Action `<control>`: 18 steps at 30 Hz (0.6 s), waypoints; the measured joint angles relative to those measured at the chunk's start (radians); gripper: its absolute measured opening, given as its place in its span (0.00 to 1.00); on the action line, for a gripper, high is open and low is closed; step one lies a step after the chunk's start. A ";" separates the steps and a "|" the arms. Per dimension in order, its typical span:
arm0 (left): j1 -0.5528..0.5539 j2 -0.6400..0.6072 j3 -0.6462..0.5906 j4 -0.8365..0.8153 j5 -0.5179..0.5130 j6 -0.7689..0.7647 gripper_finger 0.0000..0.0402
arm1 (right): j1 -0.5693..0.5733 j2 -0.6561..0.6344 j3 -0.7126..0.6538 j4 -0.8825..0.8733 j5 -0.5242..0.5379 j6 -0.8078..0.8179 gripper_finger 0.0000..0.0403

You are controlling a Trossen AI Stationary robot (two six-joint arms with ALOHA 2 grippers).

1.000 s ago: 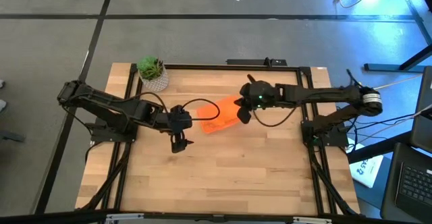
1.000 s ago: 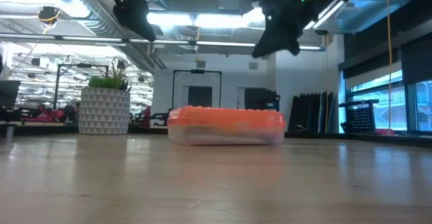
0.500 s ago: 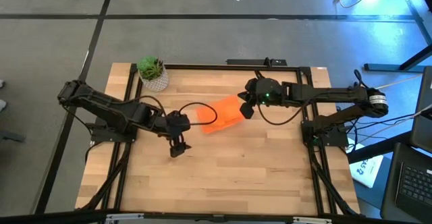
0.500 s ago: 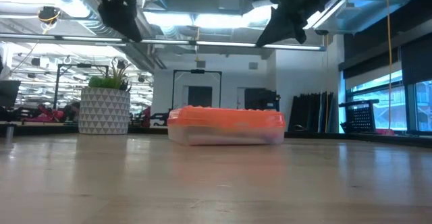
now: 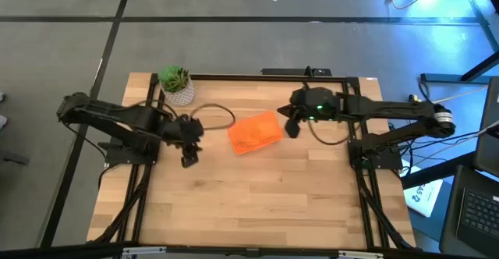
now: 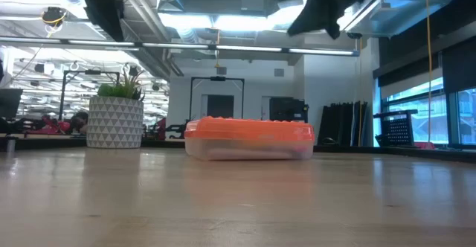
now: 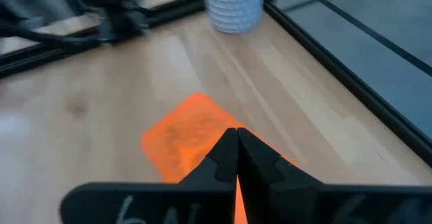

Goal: Pack school essentials
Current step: Return to Home Position

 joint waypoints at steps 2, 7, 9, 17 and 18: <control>0.018 -0.064 0.000 -0.037 -0.030 0.001 0.34 | 0.000 -0.055 0.001 -0.024 -0.039 -0.025 0.02; 0.041 -0.277 0.000 -0.054 -0.160 0.046 0.15 | 0.001 -0.212 0.001 -0.131 -0.050 -0.083 0.02; 0.041 -0.362 0.000 -0.067 -0.212 0.057 0.08 | 0.000 -0.274 0.000 -0.154 -0.056 -0.106 0.02; 0.040 -0.720 -0.060 -0.045 -0.265 0.038 0.01 | 0.011 -0.559 -0.186 -0.036 -0.095 -0.111 0.01; 0.040 -0.764 -0.079 -0.036 -0.266 0.045 0.00 | 0.012 -0.597 -0.220 -0.009 -0.096 -0.110 0.01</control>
